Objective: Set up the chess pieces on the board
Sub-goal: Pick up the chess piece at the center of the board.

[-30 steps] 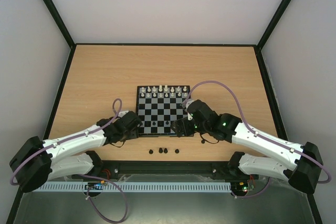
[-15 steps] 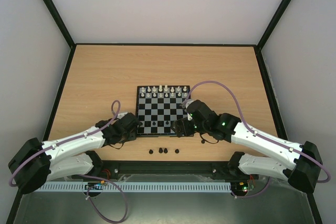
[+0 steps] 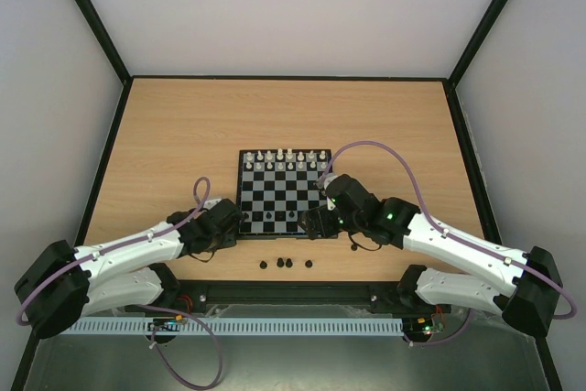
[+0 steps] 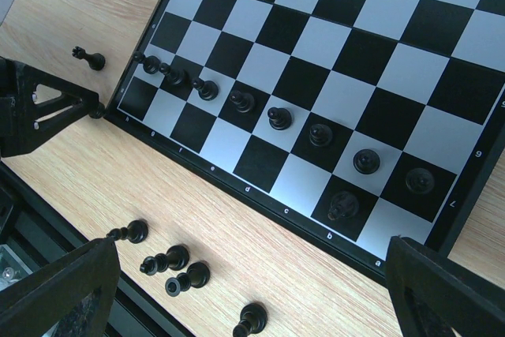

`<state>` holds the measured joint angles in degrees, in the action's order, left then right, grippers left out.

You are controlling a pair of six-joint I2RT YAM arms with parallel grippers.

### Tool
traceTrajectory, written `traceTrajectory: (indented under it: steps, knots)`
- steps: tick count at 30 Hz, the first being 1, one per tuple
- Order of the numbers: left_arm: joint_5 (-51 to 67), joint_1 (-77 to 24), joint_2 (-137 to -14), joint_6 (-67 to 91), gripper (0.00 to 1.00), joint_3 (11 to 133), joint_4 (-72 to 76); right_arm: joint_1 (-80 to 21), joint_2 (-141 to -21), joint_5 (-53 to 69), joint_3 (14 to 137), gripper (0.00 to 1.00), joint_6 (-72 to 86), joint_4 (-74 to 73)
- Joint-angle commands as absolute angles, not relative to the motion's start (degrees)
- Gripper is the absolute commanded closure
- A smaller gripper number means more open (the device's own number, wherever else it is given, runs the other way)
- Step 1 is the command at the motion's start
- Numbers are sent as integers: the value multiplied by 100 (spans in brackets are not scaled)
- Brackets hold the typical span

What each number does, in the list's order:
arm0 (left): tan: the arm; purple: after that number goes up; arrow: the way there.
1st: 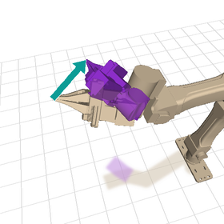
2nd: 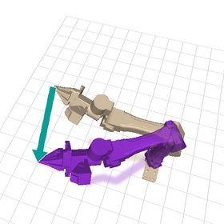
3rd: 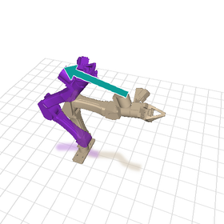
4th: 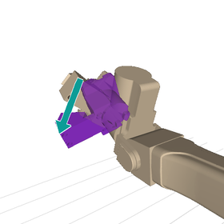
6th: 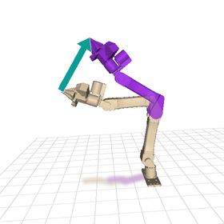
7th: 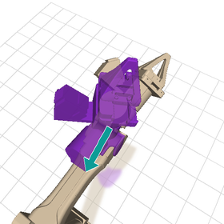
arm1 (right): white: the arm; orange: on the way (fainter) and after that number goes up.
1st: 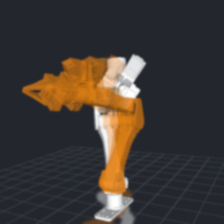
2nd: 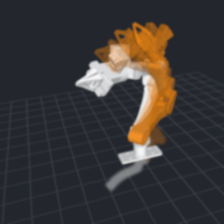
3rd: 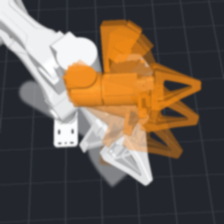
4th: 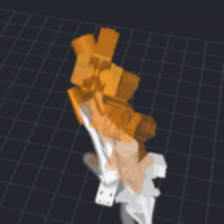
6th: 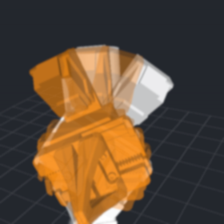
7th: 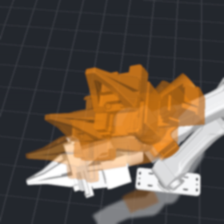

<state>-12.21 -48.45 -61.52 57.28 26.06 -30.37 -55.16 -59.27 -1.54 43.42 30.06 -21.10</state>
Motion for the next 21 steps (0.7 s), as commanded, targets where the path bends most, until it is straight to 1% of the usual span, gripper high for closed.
traceTrajectory:
  steps: [1,9,21]
  knots:
    - [-1264,-4815,-6165,5798,68,2544,-3098,-5537,-5914,-159,4314,7,3059,-2241]
    - [-1274,-4839,-6230,5791,81,2630,-3169,-5534,-5919,-150,4300,7,3050,-2219]
    - [-1447,-5180,-6017,5877,82,3294,-3773,-5531,-5883,-132,4289,7,3050,-2195]
